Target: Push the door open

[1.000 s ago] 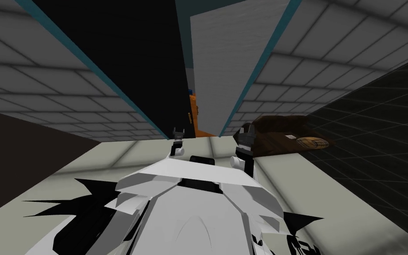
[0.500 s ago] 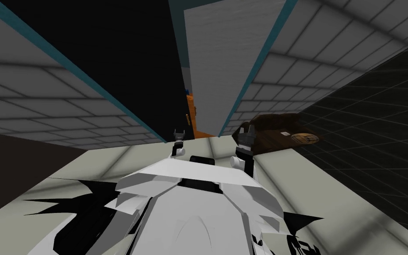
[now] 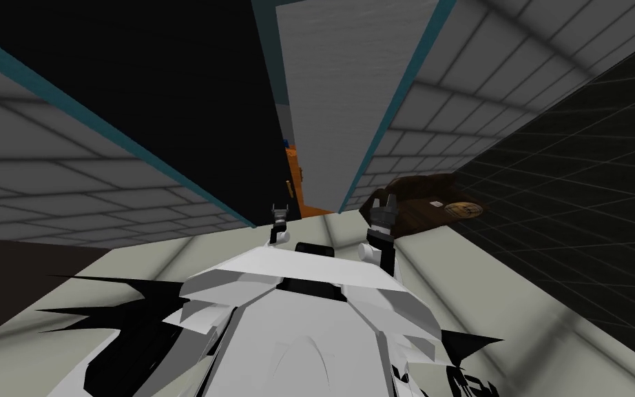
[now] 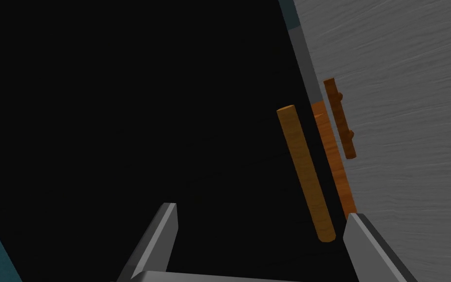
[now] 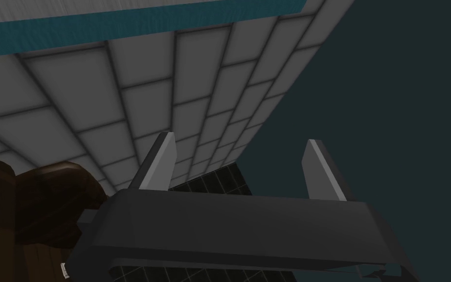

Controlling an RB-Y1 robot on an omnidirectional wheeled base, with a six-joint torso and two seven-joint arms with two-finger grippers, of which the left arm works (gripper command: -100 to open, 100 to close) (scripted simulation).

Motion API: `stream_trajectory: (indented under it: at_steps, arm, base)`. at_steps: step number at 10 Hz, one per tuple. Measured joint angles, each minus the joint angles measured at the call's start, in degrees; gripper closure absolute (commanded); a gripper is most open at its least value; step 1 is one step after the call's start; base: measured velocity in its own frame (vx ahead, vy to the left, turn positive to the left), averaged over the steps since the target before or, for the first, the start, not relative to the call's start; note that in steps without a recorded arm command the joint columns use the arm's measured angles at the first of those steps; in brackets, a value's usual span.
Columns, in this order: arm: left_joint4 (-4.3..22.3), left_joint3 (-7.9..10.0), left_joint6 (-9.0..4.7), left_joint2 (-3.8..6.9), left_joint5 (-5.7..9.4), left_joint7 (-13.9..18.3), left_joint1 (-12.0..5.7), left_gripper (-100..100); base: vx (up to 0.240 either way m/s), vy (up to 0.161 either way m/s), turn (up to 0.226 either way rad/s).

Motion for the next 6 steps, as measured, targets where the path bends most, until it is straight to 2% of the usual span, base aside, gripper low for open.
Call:
stream_trajectory:
  at_steps: [4, 6]
  arm:
    - [3.9, 0.00, -1.19, -0.83, 2.50, 3.0, -1.28, -100]
    - [6.8, -0.01, -2.20, -1.32, 3.65, 4.5, -2.49, -100]
  base:
    - [0.068, 0.063, -0.108]
    - [0.067, 0.062, -0.093]
